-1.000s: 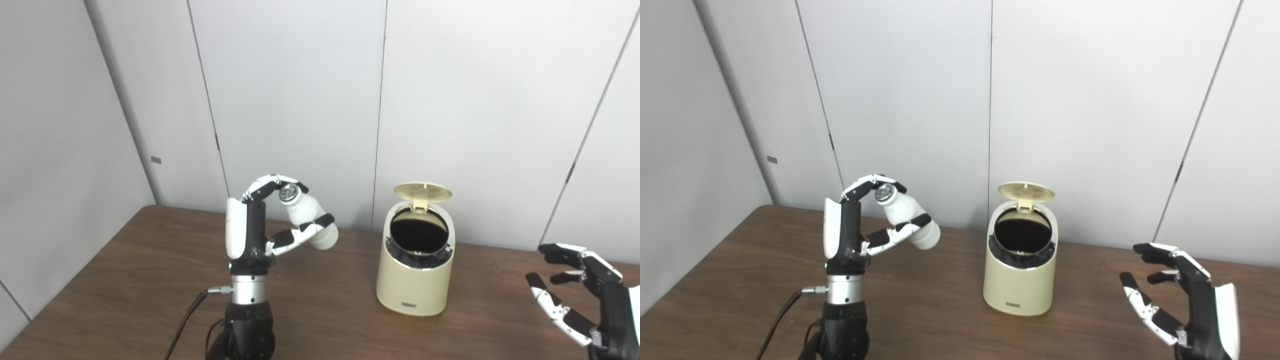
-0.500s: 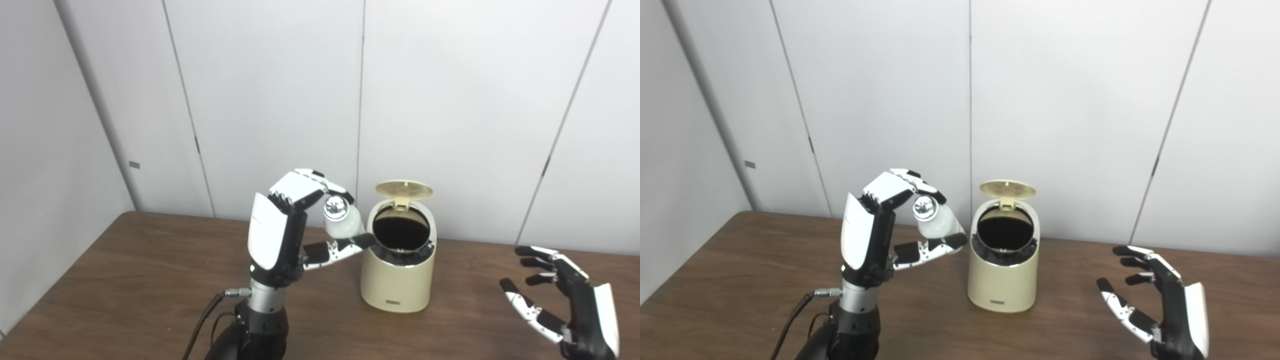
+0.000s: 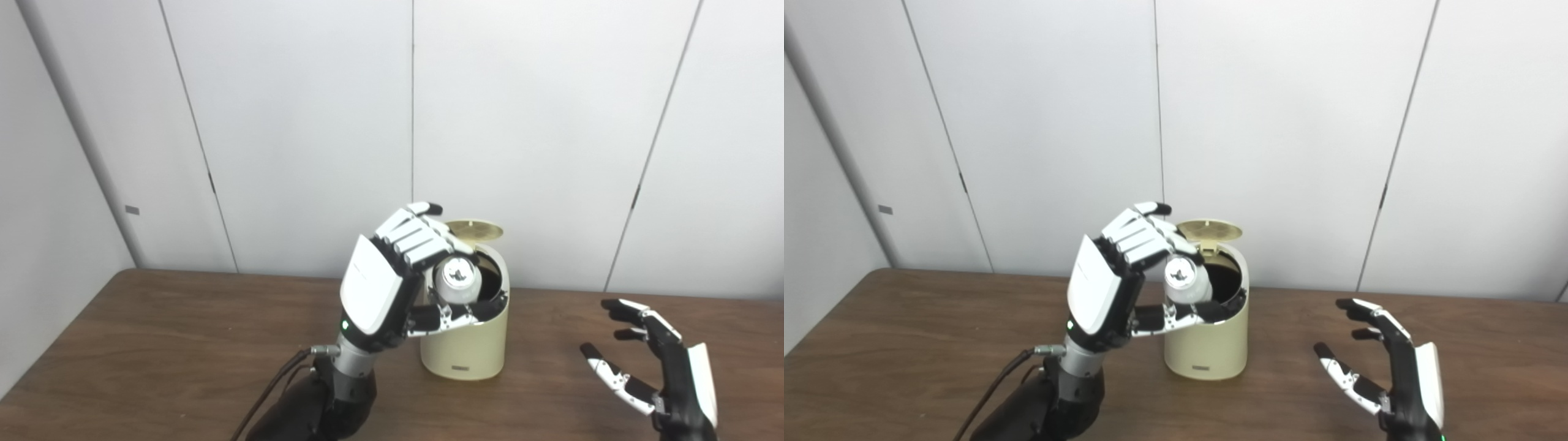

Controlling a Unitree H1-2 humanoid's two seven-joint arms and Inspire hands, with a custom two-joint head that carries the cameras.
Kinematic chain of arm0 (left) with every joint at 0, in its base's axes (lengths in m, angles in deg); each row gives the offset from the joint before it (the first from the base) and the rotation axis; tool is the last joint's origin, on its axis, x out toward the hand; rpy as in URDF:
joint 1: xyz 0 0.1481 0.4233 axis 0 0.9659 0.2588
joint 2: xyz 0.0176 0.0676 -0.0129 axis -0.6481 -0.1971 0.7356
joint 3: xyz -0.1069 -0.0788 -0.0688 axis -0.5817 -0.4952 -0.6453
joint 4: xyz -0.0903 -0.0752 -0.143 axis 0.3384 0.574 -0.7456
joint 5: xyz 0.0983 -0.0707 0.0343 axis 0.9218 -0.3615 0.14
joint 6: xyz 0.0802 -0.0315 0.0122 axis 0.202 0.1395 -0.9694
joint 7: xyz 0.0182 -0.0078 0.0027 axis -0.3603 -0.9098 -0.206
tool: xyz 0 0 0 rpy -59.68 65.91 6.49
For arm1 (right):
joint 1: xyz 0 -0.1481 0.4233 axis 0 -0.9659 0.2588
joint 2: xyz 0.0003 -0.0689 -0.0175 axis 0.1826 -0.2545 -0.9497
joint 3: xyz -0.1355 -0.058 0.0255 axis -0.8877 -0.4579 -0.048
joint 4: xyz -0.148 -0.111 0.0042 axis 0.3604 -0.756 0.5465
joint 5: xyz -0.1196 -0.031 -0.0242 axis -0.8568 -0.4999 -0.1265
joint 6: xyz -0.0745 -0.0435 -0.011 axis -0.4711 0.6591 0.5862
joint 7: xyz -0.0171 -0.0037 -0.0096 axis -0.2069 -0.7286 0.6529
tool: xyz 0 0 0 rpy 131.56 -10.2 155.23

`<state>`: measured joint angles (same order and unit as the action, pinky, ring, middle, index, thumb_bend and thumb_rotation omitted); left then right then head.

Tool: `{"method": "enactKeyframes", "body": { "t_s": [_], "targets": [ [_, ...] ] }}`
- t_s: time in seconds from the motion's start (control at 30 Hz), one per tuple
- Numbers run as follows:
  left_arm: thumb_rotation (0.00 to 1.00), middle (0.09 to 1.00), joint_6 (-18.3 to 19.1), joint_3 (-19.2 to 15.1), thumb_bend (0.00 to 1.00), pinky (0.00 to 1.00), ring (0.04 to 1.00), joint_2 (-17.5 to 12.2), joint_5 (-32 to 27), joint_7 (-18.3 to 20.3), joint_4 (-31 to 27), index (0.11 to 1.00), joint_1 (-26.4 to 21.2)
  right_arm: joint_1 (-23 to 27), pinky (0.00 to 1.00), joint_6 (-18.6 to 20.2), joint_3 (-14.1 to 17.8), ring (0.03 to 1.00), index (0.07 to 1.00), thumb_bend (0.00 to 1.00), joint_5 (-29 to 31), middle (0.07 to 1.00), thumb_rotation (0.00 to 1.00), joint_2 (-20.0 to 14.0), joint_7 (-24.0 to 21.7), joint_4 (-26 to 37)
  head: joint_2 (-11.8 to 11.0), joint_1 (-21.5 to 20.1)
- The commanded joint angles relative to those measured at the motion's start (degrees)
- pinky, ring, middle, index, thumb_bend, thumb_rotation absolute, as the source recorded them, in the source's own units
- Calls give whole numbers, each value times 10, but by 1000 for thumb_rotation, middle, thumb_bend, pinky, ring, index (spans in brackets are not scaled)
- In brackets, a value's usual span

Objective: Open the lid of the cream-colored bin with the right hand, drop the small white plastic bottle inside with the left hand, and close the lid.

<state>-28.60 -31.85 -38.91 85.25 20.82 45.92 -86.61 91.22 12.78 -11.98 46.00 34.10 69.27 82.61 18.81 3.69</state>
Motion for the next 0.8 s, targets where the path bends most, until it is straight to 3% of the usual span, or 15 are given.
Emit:
{"method": "enactKeyframes", "body": {
  "t_s": [0.0,0.13,0.27,0.37,0.5,0.77],
  "targets": [
    [0,459,-2,22,499,718,538,-14,-11,-27,3,485,-45,20,586,-32,0,716,666,273,2,725,55,-2,12,11,-2,-2],
    [0,461,-2,63,499,749,540,-21,-27,-47,25,484,-62,18,593,-32,-1,724,673,276,-1,734,39,-4,11,10,-3,-8],
    [0,462,-2,84,499,755,541,-23,-36,-59,46,479,-75,15,582,-29,-2,711,682,278,-3,732,138,-4,8,14,-1,-12],
    [0,467,-2,104,498,744,544,-32,-31,-74,67,468,-88,15,581,-36,-2,707,679,278,-2,727,90,-3,12,9,-2,-17],
    [0,469,-2,139,498,711,548,-44,-21,-111,104,461,-111,12,603,-32,-4,727,681,281,-2,738,110,-3,9,12,0,-23],
    [0,463,-1,140,498,719,544,-57,-28,-118,81,474,-123,14,592,-29,-4,722,680,287,-2,732,123,-1,10,8,-2,-24]
  ]
}}
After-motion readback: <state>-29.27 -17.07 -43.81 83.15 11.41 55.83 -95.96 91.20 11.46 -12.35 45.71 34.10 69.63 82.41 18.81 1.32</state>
